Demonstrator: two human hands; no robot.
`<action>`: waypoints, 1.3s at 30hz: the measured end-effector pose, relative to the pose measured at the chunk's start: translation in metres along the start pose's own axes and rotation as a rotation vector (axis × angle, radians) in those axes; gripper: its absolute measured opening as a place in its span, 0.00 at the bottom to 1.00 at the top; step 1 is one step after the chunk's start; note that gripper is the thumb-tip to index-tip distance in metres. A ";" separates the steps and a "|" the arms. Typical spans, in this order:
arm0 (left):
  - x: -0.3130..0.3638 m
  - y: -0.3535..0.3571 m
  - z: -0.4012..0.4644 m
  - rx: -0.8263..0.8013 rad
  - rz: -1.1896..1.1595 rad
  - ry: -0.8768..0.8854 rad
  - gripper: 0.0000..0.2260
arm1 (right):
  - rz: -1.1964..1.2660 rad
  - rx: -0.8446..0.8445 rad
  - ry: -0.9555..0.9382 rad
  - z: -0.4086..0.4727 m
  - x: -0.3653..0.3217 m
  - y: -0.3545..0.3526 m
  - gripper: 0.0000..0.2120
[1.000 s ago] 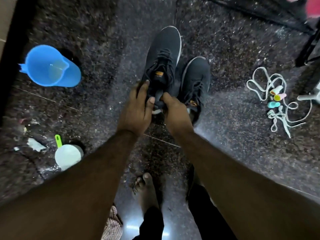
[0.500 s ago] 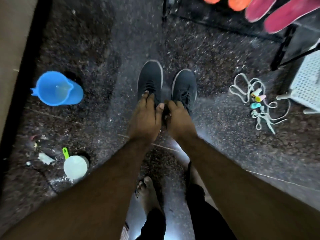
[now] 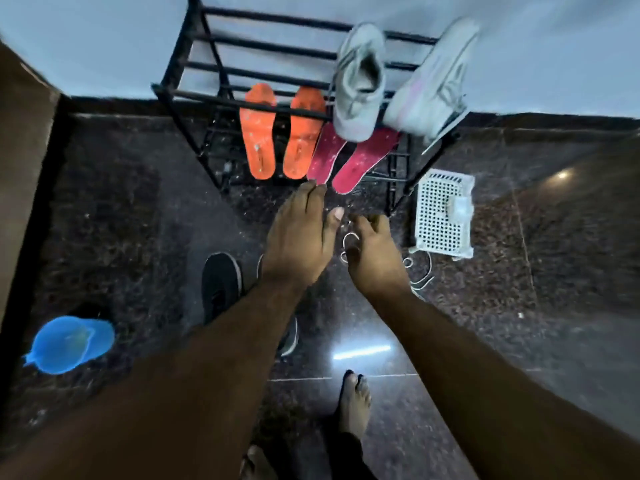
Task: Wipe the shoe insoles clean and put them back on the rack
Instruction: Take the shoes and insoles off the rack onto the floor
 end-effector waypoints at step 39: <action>0.048 0.049 -0.022 -0.213 0.451 -0.123 0.21 | 0.084 0.203 0.050 -0.066 0.058 -0.052 0.06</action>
Point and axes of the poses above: each hand's wrist, its own z-axis towards the middle knuckle, its own y-axis out of the palm, x = y × z, the point moved 7 cm from there along z, towards the middle knuckle, and after that the axes turned 11 degrees about -z, right-handed, at the moved point
